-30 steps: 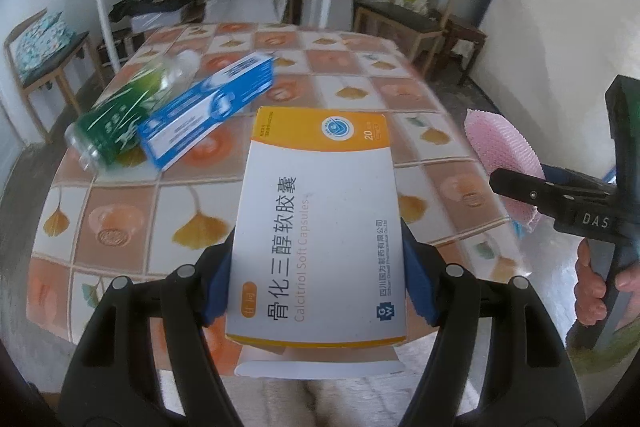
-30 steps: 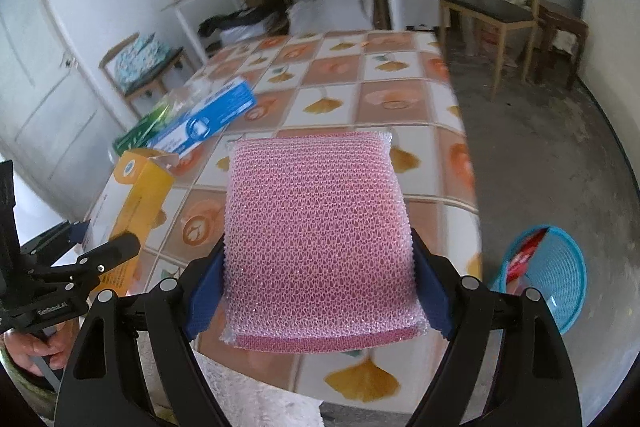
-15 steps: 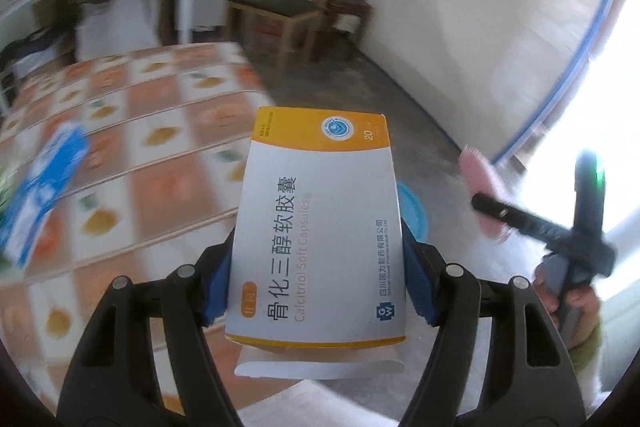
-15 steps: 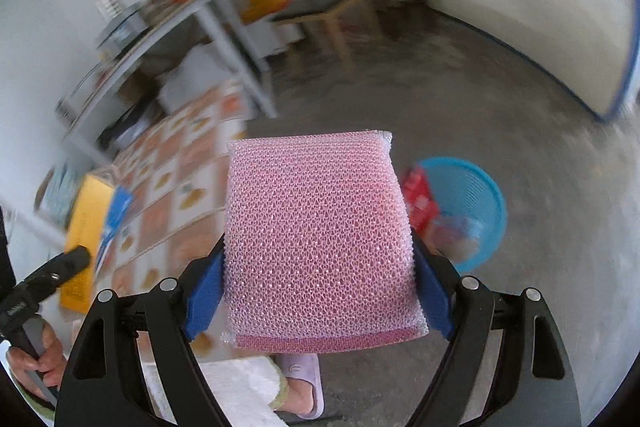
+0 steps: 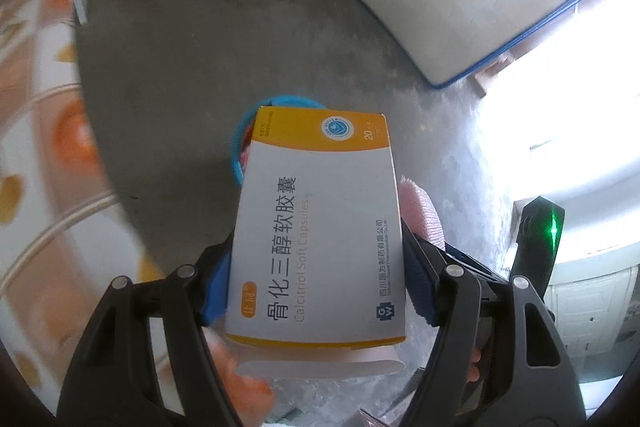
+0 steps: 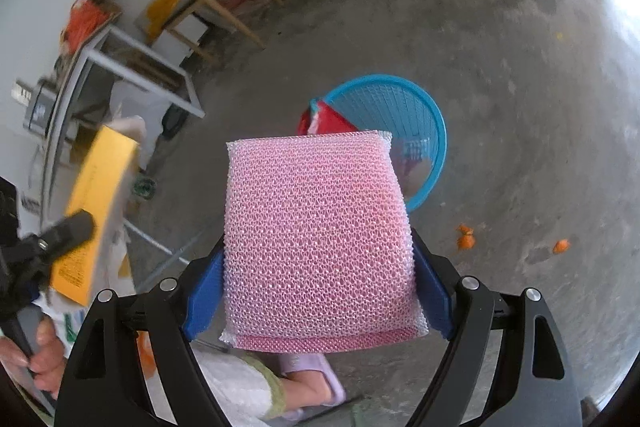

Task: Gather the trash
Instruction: 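Open both tools over the blue wastebasket to drop the box and sponge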

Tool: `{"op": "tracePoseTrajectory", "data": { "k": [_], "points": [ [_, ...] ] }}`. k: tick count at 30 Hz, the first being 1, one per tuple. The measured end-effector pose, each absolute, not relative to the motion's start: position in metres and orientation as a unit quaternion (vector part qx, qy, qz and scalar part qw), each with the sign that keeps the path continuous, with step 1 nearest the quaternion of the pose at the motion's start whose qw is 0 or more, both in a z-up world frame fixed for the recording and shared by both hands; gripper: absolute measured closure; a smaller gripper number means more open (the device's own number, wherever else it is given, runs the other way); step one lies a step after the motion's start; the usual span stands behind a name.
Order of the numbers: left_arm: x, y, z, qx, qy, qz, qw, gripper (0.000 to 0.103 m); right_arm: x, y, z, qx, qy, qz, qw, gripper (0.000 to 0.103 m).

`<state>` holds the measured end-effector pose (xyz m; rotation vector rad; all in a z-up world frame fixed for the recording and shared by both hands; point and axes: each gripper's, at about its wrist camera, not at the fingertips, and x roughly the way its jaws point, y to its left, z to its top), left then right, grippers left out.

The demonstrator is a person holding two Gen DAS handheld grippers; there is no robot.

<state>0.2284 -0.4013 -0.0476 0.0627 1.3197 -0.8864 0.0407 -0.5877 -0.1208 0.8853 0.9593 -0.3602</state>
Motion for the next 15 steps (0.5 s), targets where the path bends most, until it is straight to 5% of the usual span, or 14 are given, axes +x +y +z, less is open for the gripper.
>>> {"op": "tracePoseTrajectory", "data": {
  "k": [7,10,15],
  "points": [
    [0.255,-0.458,-0.080,0.019,0.616,-0.391,0.684,0.035,0.066,-0.653,-0.186,0.542,0.406,-0.141,0.722,0.021],
    [0.261,-0.473,-0.093,0.007,0.614,-0.394,0.684,0.024,0.083,-0.676,-0.221,0.591,0.386,-0.134,0.696,0.020],
    [0.267,-0.484,-0.120,-0.014,0.636,-0.388,0.667,0.022,0.096,-0.687,-0.270,0.643,0.374,-0.132,0.655,0.020]
  ]
}}
